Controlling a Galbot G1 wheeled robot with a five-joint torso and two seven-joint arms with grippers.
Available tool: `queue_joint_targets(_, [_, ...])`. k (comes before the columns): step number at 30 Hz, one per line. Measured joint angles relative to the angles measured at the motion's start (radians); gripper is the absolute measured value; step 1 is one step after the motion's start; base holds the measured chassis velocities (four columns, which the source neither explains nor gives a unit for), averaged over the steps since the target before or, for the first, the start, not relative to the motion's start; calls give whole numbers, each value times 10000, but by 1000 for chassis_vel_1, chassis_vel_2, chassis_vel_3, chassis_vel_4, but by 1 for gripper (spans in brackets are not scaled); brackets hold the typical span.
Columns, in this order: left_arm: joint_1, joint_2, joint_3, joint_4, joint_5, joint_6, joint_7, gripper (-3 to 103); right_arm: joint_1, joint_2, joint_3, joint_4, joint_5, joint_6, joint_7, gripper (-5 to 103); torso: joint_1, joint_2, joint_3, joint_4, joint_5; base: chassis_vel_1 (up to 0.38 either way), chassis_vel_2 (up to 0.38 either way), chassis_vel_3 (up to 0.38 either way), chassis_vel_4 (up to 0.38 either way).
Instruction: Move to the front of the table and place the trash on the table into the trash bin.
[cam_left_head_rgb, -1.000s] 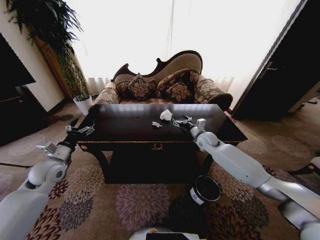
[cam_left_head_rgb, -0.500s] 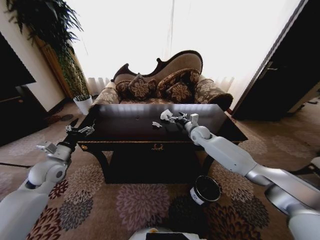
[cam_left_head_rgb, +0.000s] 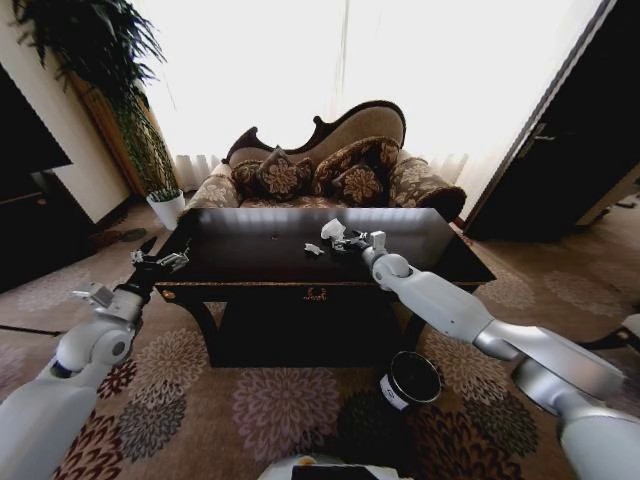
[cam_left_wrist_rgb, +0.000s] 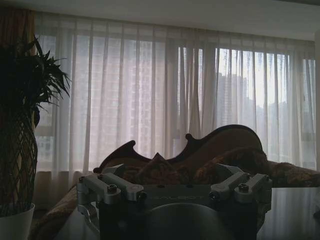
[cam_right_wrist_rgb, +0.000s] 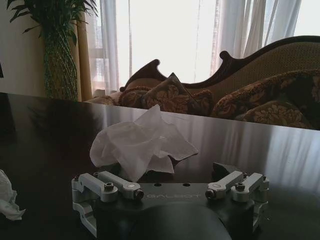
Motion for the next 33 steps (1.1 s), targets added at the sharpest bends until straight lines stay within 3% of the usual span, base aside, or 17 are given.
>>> queue_joint_targets(8, [0,0,0,-1,0,0,4,100,178,240,-211,-370,-65,218,-140,100,-3,3,-3,0,-2,0,0,0,0])
queue_joint_targets(11, [0,0,0,-1,0,0,4,100,245,283,-279,-432,-65,286,-148,85,-2,2,0,1,-1,0,0,0,0])
queue_joint_targets(13, [0,0,0,0,0,0,4,100,247,281,-281,-433,-65,290,-148,85,-2,2,0,1,-1,0,0,0,0])
queue_joint_targets(17, [0,0,0,-1,0,0,4,100,227,211,-288,-336,-65,307,-146,63,-2,2,2,2,1,0,0,0,0])
queue_joint_targets(19, [0,0,0,0,0,0,4,100,216,198,-281,-309,-65,309,-142,63,-1,2,2,1,2,0,0,0,0])
queue_joint_targets(21, [0,0,0,-1,0,0,4,100,195,177,-249,-263,-66,318,-122,47,-1,0,2,1,2,0,0,0,0])
queue_joint_targets(23, [0,0,0,0,0,0,4,100,193,176,-244,-258,-67,319,-118,47,0,0,2,1,2,0,0,0,0])
queue_joint_targets(27, [0,0,0,-1,0,0,3,100,179,140,-234,-133,-67,321,-82,25,1,-2,3,1,3,0,0,0,0])
queue_joint_targets(29, [0,0,0,-1,0,0,3,100,174,135,-229,-108,-67,322,-74,25,1,-2,3,1,3,0,0,0,0])
queue_joint_targets(33, [0,0,0,0,0,0,2,100,131,93,-194,54,-65,325,-10,9,1,-1,3,1,3,0,0,0,0])
